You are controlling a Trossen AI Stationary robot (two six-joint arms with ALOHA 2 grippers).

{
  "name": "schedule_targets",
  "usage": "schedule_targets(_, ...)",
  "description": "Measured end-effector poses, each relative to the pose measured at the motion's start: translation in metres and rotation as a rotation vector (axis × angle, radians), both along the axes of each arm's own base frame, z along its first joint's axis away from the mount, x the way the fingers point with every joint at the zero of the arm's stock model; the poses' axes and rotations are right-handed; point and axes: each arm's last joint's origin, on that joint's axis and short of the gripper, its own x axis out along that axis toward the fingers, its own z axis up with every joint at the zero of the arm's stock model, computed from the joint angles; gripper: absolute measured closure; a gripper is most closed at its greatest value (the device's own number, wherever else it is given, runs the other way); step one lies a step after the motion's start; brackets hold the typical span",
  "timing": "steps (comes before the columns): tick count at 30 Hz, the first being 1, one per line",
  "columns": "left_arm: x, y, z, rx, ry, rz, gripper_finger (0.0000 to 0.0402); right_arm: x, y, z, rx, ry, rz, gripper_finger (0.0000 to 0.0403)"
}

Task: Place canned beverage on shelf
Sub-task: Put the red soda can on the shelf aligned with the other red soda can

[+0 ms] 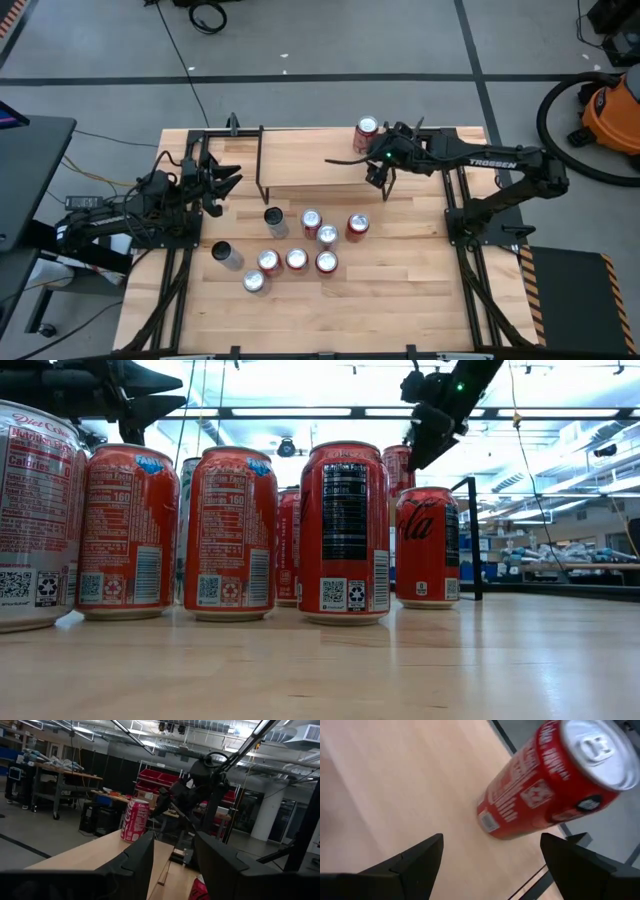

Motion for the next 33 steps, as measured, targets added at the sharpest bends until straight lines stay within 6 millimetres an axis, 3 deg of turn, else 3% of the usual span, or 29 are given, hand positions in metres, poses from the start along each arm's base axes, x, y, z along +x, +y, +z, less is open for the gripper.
schedule_targets(9,0.001,-0.001,-0.002,-0.018,0.021,-0.040,0.0246,0.006,0.042,-0.002,0.090,-0.038,0.085,0.0059)
schedule_targets(14,0.001,-0.001,-0.003,-0.015,0.025,-0.056,0.0246,0.020,0.075,-0.010,0.220,-0.059,0.207,0.0059)
schedule_targets(19,0.001,-0.001,-0.002,-0.014,0.017,-0.052,0.0246,0.034,0.100,-0.018,0.235,-0.001,0.324,0.0059)
schedule_targets(33,0.001,-0.001,-0.002,-0.004,0.020,-0.047,0.0246,0.067,0.122,-0.018,0.265,0.284,0.584,0.0049)
